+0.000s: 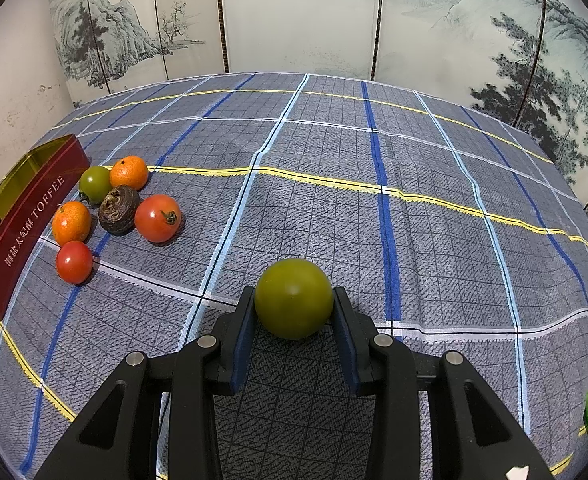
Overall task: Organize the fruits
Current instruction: 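Carry the brown wrinkled fruit into the gold tin and open the left gripper, then carry the green tomato into the gold tin and open the right gripper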
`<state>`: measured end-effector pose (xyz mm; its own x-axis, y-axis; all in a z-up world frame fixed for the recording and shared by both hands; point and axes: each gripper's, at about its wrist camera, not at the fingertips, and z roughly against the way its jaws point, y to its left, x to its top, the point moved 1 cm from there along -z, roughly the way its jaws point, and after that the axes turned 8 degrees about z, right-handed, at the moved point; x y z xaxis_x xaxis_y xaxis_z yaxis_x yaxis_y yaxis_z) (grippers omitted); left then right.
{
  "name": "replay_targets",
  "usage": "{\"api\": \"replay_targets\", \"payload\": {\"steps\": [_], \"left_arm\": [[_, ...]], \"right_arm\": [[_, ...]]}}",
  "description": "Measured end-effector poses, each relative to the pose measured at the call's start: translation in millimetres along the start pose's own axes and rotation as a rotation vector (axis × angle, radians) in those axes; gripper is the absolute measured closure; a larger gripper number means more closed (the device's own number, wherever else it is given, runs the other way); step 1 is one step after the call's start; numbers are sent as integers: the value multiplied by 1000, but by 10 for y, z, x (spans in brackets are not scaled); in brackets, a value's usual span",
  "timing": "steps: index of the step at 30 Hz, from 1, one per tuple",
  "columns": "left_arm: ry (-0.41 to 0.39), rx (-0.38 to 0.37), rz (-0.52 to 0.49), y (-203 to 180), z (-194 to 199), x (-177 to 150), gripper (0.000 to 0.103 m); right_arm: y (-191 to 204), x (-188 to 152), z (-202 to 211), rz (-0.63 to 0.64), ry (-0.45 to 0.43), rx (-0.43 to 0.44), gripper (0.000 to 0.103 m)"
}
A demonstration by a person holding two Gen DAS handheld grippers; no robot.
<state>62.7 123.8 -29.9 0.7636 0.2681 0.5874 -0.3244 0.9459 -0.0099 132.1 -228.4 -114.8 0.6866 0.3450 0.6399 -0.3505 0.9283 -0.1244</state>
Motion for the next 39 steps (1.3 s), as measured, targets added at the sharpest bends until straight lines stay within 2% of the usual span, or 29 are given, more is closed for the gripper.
{"api": "replay_targets", "payload": {"steps": [10,14,20,27,32,39], "left_arm": [[-89,4,-4,9,316,-86,34],[-98,-30,18,97,396,-133,32],[-99,-26,81,294,457,-183,29],[-97,-16,133,527,533,-242,29],[-103,8,170,740,578,-281,29],[-90,35,222,1004,601,-370,29]], "right_arm": [[-13,-8,5,-5,-1,-3,70],[-36,-11,29,-38,-5,-8,70],[114,137,240,-59,-55,43,70],[869,473,489,72,-121,192,70],[1533,630,575,172,-133,316,70],[2293,785,573,302,-131,427,70]]}}
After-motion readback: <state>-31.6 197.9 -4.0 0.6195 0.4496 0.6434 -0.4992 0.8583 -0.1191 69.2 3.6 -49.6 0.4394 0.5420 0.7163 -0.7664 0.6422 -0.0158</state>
